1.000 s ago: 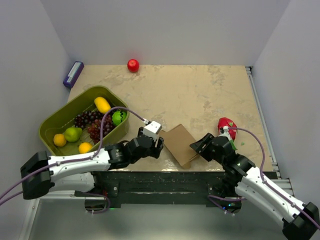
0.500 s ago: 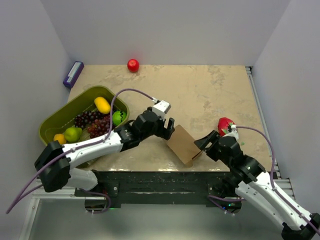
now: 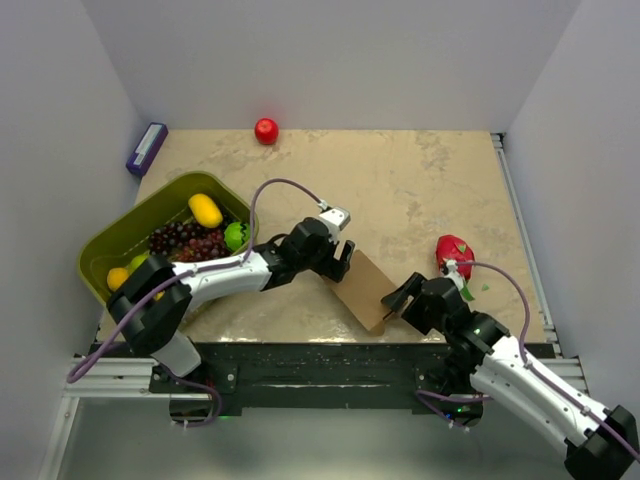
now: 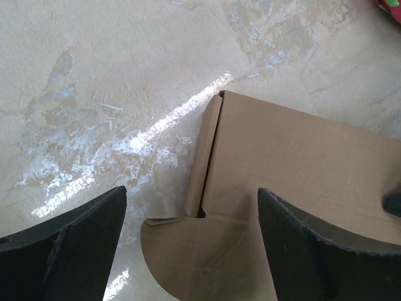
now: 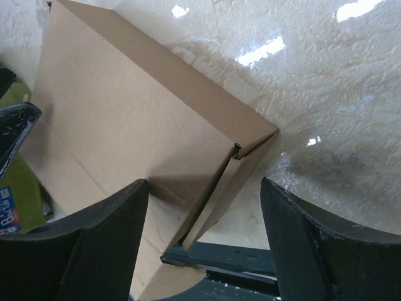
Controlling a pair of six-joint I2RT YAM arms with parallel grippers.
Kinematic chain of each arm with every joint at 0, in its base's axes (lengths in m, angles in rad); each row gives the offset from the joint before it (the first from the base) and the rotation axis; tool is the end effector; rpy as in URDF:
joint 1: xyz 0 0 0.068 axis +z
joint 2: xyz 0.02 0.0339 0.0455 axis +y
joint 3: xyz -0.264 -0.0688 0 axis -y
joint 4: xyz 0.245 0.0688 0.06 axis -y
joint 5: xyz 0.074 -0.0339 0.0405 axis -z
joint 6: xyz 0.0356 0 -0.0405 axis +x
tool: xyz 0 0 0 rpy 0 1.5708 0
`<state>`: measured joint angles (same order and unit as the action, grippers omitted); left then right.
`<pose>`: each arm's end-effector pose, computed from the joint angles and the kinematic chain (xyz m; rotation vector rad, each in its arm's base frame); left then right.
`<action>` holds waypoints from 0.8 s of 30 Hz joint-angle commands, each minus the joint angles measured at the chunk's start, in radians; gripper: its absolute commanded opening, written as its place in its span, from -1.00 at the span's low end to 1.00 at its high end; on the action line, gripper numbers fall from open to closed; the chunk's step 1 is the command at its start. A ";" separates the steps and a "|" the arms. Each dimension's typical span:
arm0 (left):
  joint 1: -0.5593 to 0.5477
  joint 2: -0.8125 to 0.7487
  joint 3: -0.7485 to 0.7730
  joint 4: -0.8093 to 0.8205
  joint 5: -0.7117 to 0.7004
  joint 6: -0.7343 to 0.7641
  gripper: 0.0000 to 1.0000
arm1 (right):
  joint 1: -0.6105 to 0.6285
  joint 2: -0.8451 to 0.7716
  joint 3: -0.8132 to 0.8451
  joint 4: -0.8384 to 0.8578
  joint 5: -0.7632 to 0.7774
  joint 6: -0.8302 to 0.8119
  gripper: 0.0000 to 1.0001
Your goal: Fold the paper box
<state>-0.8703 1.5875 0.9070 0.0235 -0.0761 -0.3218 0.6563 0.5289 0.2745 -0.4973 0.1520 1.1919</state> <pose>0.2208 -0.2577 0.2031 0.5778 2.2118 -0.5588 0.1016 0.0714 0.1686 0.7217 2.3261 0.7316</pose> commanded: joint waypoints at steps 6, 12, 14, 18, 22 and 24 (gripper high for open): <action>0.057 -0.076 -0.077 0.069 0.070 -0.109 0.92 | 0.003 -0.049 -0.161 0.239 -0.032 0.116 0.32; 0.085 -0.159 -0.143 0.089 0.182 -0.184 0.94 | 0.005 -0.050 -0.221 0.327 -0.046 0.130 -0.37; 0.091 -0.194 -0.158 0.078 0.199 -0.198 0.95 | 0.005 -0.053 -0.239 0.348 -0.061 0.133 -0.59; 0.105 -0.247 -0.166 0.032 0.211 -0.207 0.96 | 0.003 -0.066 -0.264 0.379 -0.072 0.143 -0.89; 0.116 -0.294 -0.186 -0.022 0.182 -0.220 0.97 | 0.005 -0.064 -0.264 0.352 -0.069 0.149 -1.00; 0.119 -0.317 -0.200 -0.054 0.176 -0.230 0.98 | 0.005 -0.064 -0.262 0.341 -0.065 0.140 -1.00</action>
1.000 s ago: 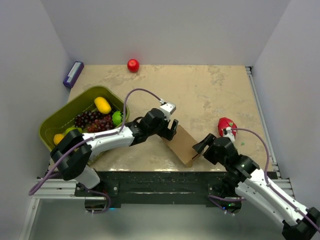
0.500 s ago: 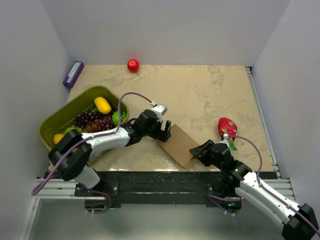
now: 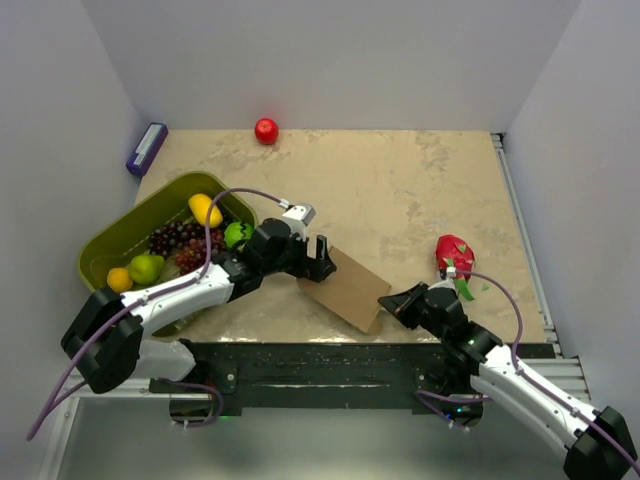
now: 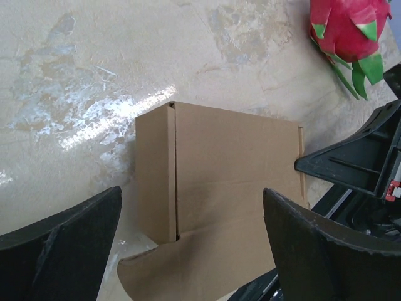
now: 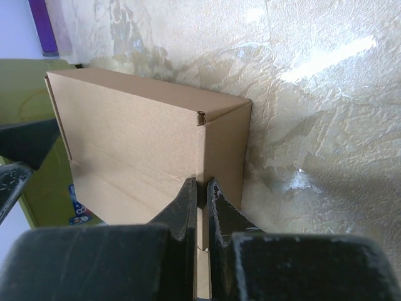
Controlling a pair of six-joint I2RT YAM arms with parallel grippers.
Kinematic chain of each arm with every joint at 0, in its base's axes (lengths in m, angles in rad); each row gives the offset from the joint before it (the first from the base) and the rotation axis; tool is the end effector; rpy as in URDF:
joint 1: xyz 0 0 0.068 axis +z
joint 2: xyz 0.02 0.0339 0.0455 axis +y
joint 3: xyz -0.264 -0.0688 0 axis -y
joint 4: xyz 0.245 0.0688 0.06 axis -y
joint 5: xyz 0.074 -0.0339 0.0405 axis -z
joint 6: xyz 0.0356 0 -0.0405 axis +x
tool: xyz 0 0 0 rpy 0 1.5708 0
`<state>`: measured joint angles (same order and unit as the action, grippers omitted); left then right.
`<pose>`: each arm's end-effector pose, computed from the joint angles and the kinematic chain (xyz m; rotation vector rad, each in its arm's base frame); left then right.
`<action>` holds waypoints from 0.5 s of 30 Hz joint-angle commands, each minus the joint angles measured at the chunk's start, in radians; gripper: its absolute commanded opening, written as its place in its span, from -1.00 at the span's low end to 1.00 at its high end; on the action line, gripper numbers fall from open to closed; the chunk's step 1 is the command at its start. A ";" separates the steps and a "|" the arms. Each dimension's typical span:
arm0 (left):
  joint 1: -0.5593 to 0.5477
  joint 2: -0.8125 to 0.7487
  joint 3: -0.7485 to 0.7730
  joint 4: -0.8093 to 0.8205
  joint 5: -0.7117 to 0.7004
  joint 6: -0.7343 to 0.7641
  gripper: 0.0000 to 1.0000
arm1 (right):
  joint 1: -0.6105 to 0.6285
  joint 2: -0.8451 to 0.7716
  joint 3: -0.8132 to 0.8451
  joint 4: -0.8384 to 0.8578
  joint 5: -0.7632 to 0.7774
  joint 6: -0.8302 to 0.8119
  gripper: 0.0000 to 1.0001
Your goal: Fold the paper box
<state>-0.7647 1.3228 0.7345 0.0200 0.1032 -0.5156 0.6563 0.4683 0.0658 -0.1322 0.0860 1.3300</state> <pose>0.2028 -0.1996 0.2245 0.3442 2.2346 -0.8333 0.1029 0.0754 0.1361 0.8143 2.1543 1.0453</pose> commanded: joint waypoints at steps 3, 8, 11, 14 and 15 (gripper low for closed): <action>0.021 -0.071 -0.050 -0.055 -0.007 -0.047 0.99 | 0.003 -0.008 -0.078 -0.018 -0.003 -0.008 -1.00; 0.037 -0.057 -0.058 -0.042 0.019 -0.055 0.99 | 0.005 -0.025 -0.087 -0.010 -0.008 -0.018 -1.00; 0.071 -0.033 -0.067 0.011 0.102 -0.076 0.99 | 0.003 -0.045 -0.098 0.003 -0.022 -0.021 -1.00; 0.096 -0.013 -0.067 0.049 0.168 -0.099 0.99 | 0.003 -0.068 -0.107 0.019 -0.038 -0.028 -1.00; 0.100 -0.010 -0.069 0.060 0.185 -0.106 0.99 | 0.003 -0.089 -0.110 0.020 -0.040 -0.031 -1.00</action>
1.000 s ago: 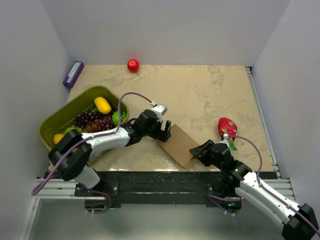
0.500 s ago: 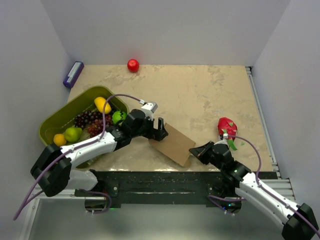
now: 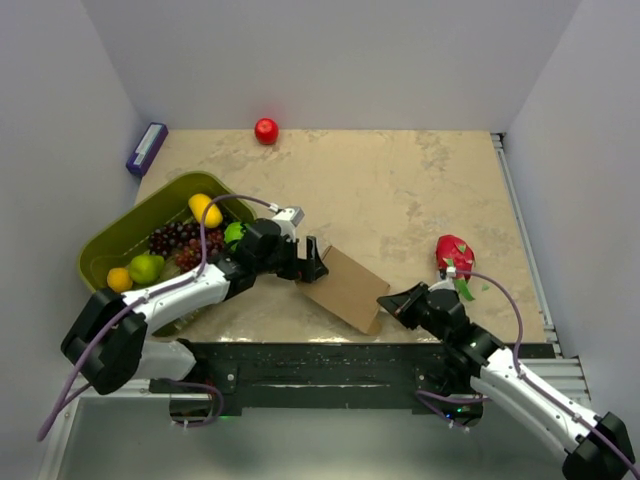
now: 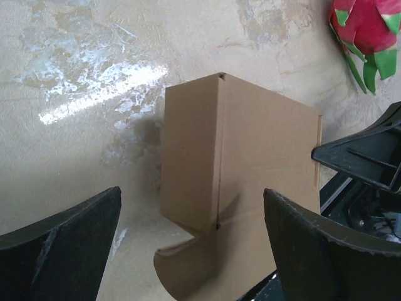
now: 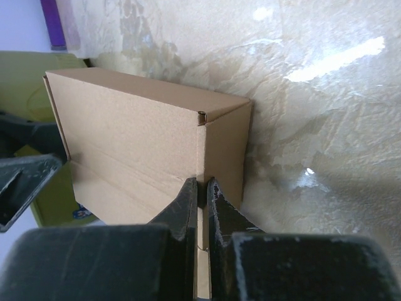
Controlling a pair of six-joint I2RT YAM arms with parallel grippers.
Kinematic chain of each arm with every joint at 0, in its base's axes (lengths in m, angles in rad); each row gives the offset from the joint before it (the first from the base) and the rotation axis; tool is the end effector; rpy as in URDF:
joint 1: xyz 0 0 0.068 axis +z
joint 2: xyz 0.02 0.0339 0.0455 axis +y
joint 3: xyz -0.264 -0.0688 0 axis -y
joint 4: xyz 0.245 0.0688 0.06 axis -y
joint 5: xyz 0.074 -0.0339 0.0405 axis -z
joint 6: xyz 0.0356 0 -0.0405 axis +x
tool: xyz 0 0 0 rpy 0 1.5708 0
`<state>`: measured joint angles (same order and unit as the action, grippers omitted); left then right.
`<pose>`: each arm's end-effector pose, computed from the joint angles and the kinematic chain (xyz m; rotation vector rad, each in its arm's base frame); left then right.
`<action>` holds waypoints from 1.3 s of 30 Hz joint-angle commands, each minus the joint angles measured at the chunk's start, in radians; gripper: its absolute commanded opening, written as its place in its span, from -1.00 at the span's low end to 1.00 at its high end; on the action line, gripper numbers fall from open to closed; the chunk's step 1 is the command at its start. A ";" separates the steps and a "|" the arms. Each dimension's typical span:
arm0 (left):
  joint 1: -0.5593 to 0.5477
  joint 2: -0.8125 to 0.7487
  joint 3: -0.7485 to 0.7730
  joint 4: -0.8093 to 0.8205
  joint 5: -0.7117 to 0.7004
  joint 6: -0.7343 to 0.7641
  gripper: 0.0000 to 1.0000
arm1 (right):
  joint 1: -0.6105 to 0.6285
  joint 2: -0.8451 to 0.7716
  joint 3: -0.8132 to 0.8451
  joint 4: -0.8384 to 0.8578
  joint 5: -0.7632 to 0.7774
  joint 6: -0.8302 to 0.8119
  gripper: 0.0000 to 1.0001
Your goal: Fold the paper box
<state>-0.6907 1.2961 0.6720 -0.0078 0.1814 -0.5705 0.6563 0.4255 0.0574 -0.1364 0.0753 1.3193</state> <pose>0.2042 -0.1771 0.2087 0.2482 2.3280 -0.8713 0.1011 0.0745 0.1374 0.7889 2.1364 1.0745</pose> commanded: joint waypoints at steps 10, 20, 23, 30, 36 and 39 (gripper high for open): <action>0.036 0.117 -0.031 0.293 0.357 -0.143 0.54 | 0.003 -0.079 -0.090 0.034 -0.040 -0.083 -1.00; 0.037 0.108 0.009 0.186 0.395 -0.170 -0.62 | 0.003 0.110 0.161 0.005 -0.002 -0.438 0.19; 0.042 0.088 0.035 0.083 0.408 -0.146 -0.76 | 0.005 0.136 0.284 -0.048 0.009 -0.572 0.57; 0.095 0.080 0.070 -0.029 0.484 -0.160 -0.88 | 0.008 0.202 0.489 -0.092 -0.046 -0.781 0.85; 0.117 0.120 0.110 -0.118 0.530 -0.154 -0.88 | 0.103 0.228 0.547 -0.141 -0.040 -0.854 0.97; 0.137 0.131 0.113 -0.181 0.539 -0.153 -0.88 | 0.179 0.231 0.524 -0.149 0.020 -0.844 0.97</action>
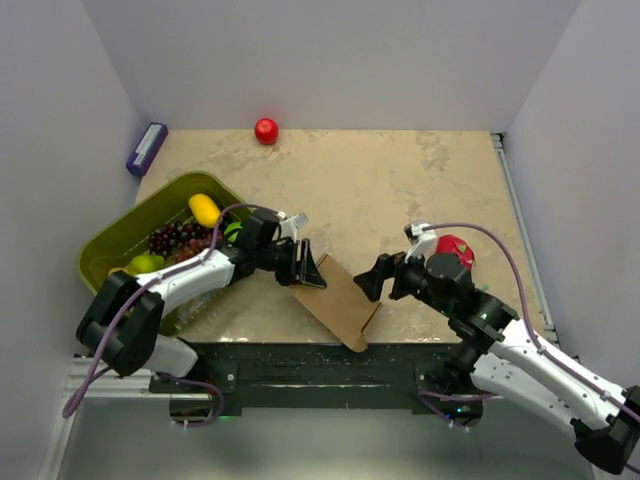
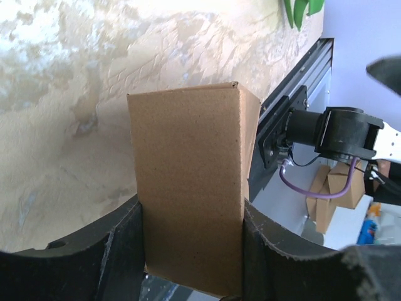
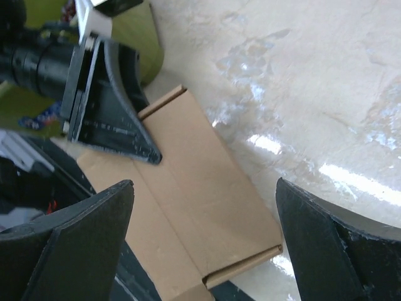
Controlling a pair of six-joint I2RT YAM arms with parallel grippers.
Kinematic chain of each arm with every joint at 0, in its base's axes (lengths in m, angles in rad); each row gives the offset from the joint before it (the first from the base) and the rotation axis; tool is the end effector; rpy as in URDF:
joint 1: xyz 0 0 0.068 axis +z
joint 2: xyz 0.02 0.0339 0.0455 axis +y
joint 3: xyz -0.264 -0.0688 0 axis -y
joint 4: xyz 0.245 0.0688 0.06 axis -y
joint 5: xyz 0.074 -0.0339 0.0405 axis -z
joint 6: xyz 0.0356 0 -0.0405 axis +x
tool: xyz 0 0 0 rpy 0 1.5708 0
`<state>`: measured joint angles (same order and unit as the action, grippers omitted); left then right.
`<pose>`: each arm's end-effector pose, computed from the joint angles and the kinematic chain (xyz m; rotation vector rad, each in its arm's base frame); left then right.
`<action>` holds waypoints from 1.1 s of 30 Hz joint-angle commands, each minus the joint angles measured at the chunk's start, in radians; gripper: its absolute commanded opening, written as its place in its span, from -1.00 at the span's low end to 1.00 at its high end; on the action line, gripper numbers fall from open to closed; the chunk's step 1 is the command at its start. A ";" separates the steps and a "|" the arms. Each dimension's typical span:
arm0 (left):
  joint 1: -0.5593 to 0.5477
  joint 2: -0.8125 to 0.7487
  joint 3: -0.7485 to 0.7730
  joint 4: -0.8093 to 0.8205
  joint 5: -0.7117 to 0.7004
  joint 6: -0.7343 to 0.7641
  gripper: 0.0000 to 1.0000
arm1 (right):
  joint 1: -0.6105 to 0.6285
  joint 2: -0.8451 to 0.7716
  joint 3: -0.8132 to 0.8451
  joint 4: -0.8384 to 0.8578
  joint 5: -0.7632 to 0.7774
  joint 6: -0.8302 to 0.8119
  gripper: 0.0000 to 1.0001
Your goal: Fold the paper box
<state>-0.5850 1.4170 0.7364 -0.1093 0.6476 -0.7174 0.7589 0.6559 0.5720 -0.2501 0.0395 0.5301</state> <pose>0.2214 -0.1724 0.1941 0.1848 2.5965 -1.3316 0.1196 0.1115 0.2778 -0.1997 1.9838 0.8207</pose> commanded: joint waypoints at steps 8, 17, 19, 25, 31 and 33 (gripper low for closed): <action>0.088 0.034 -0.005 -0.142 0.139 -0.030 -0.90 | 0.521 0.247 0.080 -0.006 0.463 0.043 0.97; 0.106 0.007 -0.058 -0.168 0.184 -0.053 -0.92 | 0.859 0.792 0.402 -0.262 0.940 0.272 0.98; 0.111 -0.006 -0.066 -0.202 0.184 -0.036 -0.92 | 0.872 0.893 0.468 -0.350 0.994 0.312 0.98; 0.117 -0.055 -0.127 -0.188 0.221 -0.068 -0.97 | 0.882 1.079 0.564 -0.546 1.111 0.460 0.98; 0.117 -0.101 -0.183 -0.129 0.265 -0.131 -0.98 | 0.895 1.261 0.655 -0.803 1.174 0.666 0.98; 0.117 -0.107 -0.189 -0.112 0.274 -0.142 -0.98 | 0.896 1.310 0.678 -0.877 1.191 0.709 0.96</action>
<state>-0.4801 1.3457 0.5728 -0.2062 0.8234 -0.7517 1.6466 1.9026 1.1896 -0.8974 1.0988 1.0344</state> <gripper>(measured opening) 0.545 0.986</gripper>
